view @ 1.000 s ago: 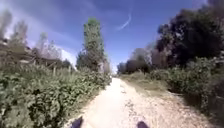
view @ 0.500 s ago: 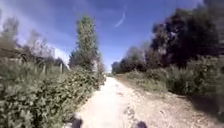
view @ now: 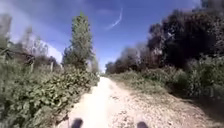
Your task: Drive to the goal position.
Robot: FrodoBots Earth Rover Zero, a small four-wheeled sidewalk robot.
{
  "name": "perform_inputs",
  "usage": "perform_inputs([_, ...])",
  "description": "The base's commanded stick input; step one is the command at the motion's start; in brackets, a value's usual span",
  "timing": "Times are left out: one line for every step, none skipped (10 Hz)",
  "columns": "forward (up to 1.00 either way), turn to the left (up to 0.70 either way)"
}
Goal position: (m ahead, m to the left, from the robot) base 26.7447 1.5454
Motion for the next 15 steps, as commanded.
perform_inputs([0.70, 0.00])
perform_inputs([0.70, 0.00])
perform_inputs([0.70, 0.00])
perform_inputs([0.70, 0.00])
perform_inputs([0.70, 0.00])
perform_inputs([0.70, -0.13])
perform_inputs([0.70, -0.32])
perform_inputs([0.70, -0.34])
perform_inputs([0.70, -0.18])
perform_inputs([0.70, -0.03])
perform_inputs([0.70, 0.00])
perform_inputs([0.70, 0.00])
perform_inputs([0.70, 0.00])
perform_inputs([0.70, 0.00])
perform_inputs([0.70, 0.00])
